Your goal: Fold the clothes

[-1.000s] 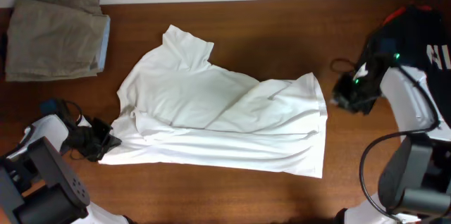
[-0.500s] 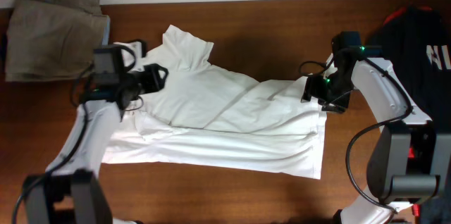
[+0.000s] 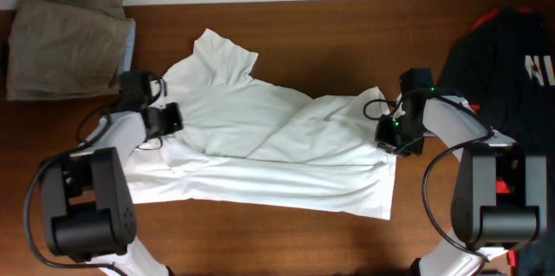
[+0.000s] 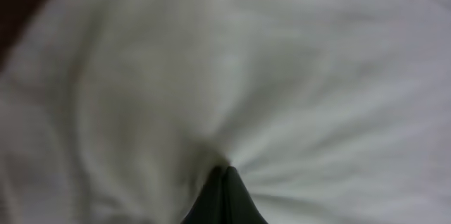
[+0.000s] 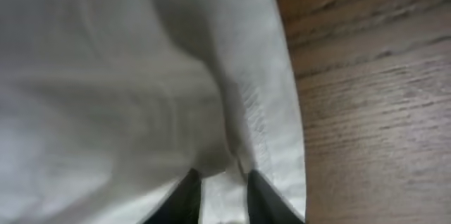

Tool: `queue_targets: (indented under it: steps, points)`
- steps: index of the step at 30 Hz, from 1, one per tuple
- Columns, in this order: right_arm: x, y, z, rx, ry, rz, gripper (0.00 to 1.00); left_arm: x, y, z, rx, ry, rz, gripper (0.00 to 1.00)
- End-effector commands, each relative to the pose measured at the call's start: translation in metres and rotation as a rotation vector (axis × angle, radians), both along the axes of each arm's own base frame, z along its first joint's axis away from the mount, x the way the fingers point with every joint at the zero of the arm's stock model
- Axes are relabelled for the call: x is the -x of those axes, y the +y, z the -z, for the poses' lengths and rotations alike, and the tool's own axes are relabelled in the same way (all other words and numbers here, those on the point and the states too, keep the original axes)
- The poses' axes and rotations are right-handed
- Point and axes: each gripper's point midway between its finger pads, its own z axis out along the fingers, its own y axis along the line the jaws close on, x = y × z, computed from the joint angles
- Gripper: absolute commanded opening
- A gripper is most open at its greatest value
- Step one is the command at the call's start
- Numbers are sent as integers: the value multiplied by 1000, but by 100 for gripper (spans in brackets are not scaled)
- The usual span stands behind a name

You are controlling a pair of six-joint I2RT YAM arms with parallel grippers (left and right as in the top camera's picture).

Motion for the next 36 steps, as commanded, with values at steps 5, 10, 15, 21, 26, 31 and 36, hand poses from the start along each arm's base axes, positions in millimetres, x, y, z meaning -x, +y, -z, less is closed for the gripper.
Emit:
queue_targets:
  steps: [5,10,15,21,26,31,36]
  points:
    - [-13,-44,9,76,-42,121,4,28,54,27,-39,105,-152,0]
    - [-53,1,-49,-145,-162,-77,24,27,49,27,-6,104,-167,1]
    - [-43,41,-21,-146,-125,-227,50,27,49,27,-5,104,-167,2]
    - [-33,41,5,-155,-46,-221,42,28,49,27,-5,108,-168,4]
    - [-36,24,8,-82,-31,-143,4,26,46,26,15,98,-160,4]
    - [-50,-27,-24,-41,-18,13,4,7,23,10,155,41,-102,1]
    - [-38,-76,-37,130,53,80,4,-4,19,-4,163,32,-81,1]
